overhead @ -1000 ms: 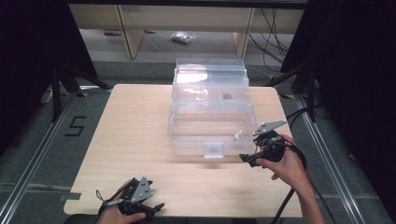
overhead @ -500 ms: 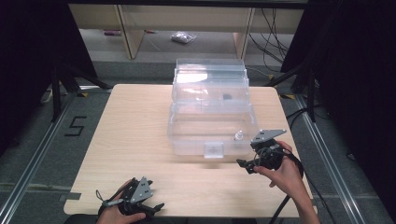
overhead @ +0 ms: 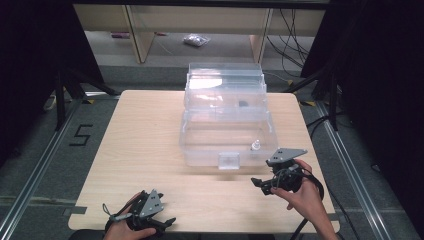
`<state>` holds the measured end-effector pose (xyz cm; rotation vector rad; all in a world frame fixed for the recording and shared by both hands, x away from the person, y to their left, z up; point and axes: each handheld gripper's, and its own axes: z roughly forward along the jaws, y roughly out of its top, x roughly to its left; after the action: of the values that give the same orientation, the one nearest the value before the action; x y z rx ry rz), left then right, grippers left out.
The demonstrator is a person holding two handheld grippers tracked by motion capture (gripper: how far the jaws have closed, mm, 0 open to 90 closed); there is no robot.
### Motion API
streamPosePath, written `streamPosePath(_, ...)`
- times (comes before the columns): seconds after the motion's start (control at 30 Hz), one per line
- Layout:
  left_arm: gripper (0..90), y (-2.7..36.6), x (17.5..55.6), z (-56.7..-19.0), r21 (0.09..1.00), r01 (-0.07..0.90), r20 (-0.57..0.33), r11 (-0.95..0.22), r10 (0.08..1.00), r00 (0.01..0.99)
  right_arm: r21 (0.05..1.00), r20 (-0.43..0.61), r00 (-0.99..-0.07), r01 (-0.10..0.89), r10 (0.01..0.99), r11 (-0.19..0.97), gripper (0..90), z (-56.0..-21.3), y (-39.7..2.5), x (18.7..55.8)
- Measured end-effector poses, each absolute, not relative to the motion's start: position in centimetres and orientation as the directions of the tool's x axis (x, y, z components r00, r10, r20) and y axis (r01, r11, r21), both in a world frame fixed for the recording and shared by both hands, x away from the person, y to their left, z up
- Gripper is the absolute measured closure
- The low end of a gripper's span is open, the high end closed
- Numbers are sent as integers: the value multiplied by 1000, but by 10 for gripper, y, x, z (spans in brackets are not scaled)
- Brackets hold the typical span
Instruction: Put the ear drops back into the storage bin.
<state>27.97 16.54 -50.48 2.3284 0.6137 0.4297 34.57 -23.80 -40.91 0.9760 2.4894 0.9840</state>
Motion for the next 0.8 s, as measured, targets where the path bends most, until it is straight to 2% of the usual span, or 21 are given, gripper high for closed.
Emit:
streamPosePath(0.13,156,165,280,-505,688,310,135,-656,535,834,696,-10,-730,486,683,530,201,-411,-240,341)
streamPosePath(0.17,156,165,280,-505,688,310,135,-657,535,834,713,-23,-747,454,665,534,201,-414,-240,342)
streamPosePath(0.8,156,165,279,-504,690,306,138,-656,534,834,726,44,-719,500,694,472,201,-449,-245,326)
